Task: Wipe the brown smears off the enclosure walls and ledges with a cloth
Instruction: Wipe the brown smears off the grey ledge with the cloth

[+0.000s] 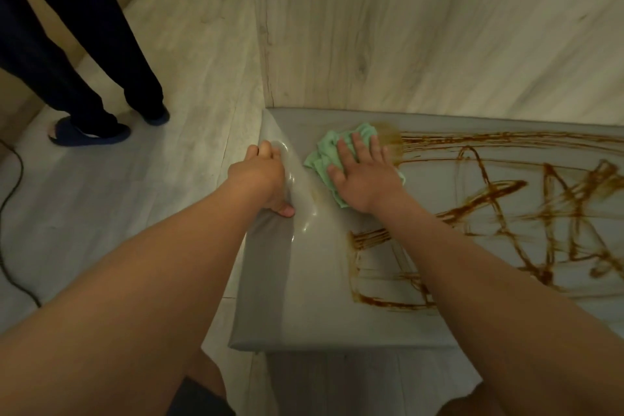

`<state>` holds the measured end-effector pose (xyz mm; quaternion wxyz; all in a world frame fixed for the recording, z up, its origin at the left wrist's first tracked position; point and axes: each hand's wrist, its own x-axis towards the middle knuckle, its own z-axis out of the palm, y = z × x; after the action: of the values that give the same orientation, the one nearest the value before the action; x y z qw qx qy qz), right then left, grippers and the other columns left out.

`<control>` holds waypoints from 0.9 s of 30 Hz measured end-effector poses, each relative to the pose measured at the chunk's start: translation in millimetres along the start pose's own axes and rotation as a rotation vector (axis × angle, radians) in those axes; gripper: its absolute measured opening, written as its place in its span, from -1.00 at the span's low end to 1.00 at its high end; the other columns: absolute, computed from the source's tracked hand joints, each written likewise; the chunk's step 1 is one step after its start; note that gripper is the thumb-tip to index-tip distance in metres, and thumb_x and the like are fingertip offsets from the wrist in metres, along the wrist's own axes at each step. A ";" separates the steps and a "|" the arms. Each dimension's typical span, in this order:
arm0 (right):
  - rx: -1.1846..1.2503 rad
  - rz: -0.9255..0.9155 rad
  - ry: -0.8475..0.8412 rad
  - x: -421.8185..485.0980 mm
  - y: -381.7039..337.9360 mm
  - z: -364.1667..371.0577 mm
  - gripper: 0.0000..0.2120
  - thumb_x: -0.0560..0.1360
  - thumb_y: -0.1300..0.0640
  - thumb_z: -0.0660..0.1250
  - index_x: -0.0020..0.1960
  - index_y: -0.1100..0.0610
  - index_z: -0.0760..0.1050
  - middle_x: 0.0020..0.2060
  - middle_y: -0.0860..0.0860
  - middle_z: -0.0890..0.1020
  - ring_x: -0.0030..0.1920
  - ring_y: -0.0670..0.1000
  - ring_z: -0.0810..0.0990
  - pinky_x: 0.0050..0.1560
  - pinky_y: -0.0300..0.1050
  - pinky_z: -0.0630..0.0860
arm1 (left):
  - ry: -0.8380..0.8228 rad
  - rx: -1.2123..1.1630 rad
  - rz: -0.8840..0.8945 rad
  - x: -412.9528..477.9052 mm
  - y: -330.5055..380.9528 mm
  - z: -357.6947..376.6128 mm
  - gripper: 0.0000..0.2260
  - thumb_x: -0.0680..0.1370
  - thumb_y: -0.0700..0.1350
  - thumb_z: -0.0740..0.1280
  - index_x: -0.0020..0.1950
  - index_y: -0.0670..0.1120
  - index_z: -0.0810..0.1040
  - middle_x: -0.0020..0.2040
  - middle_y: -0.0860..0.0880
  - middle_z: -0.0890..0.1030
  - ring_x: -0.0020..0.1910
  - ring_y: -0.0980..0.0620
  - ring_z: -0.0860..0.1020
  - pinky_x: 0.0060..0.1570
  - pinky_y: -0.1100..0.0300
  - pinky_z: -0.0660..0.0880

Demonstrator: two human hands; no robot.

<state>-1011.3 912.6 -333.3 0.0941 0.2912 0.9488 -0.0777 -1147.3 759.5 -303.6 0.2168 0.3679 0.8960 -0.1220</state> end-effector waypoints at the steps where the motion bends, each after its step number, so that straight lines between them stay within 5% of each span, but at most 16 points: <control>1: 0.010 -0.054 0.018 -7.3 -12.1 3.1 -0.34 0.67 -0.32 -0.14 0.69 -0.10 -0.16 0.68 0.01 -0.17 0.65 0.19 -0.27 0.63 0.15 -0.26 | 0.012 -0.021 0.009 -1.4 -2.5 2.3 0.30 0.28 0.34 0.60 0.67 -0.11 -0.17 0.54 -0.04 0.05 0.54 -0.09 0.09 0.34 -0.11 0.46; 6: -0.071 -0.387 -0.028 -54.5 -17.0 10.3 -0.29 0.63 -0.42 -0.12 0.68 -0.16 -0.18 0.67 -0.07 -0.20 0.65 0.05 -0.29 0.64 0.10 -0.22 | 0.039 -0.128 0.054 -7.4 -9.7 11.1 0.34 0.25 0.40 0.58 0.67 -0.07 -0.23 0.55 -0.05 0.03 0.56 -0.11 0.10 0.39 -0.16 0.42; 12: -0.073 0.089 -0.048 -36.3 25.9 -2.2 -0.26 0.64 -0.39 -0.21 0.69 -0.04 -0.24 0.67 0.08 -0.23 0.65 0.20 -0.28 0.63 0.14 -0.27 | 0.116 -0.127 0.010 -16.3 -6.3 16.1 0.20 0.36 0.28 0.58 0.68 -0.06 -0.17 0.59 -0.05 0.07 0.59 -0.12 0.12 0.35 -0.17 0.37; 19: -0.082 -0.425 -0.029 -103.8 12.6 14.7 -0.28 0.63 -0.42 -0.17 0.69 -0.13 -0.13 0.67 -0.03 -0.15 0.66 0.05 -0.23 0.64 0.02 -0.23 | 0.202 -0.050 0.011 -31.2 6.3 14.3 0.01 0.41 0.24 0.55 0.66 0.02 0.02 0.53 -0.06 0.16 0.50 -0.16 0.17 0.33 -0.16 0.32; 22: -0.112 -0.276 -0.039 -110.6 47.8 10.1 -0.17 0.52 -0.51 -0.34 0.68 -0.15 -0.17 0.68 -0.02 -0.15 0.66 0.06 -0.21 0.65 0.09 -0.15 | 0.216 -0.070 -0.018 -37.0 10.0 16.2 -0.14 0.40 0.22 0.56 0.56 0.01 0.24 0.45 -0.08 0.25 0.45 -0.16 0.22 0.24 -0.12 0.36; 24: -0.062 -0.079 -0.046 -114.1 45.4 12.1 -0.22 0.57 -0.47 -0.25 0.68 -0.12 -0.19 0.68 0.02 -0.18 0.66 0.11 -0.23 0.65 0.09 -0.19 | 0.229 -0.080 -0.026 -42.5 13.9 16.4 -0.28 0.42 0.18 0.57 0.45 -0.03 0.36 0.42 -0.09 0.28 0.43 -0.16 0.24 0.21 -0.10 0.36; 27: -0.022 -0.159 -0.067 -132.2 9.4 20.7 -0.31 0.66 -0.36 -0.12 0.68 -0.11 -0.19 0.67 0.04 -0.23 0.65 0.13 -0.30 0.64 0.09 -0.26 | 0.222 -0.081 0.016 -50.1 25.1 11.6 -0.52 0.51 0.01 0.46 0.38 -0.07 0.45 0.39 -0.12 0.29 0.41 -0.18 0.25 0.25 -0.11 0.36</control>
<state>-895.7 845.0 -324.6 0.1228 0.2110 0.9661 -0.0841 -1094.1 742.3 -291.3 0.1319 0.3773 0.9157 -0.0422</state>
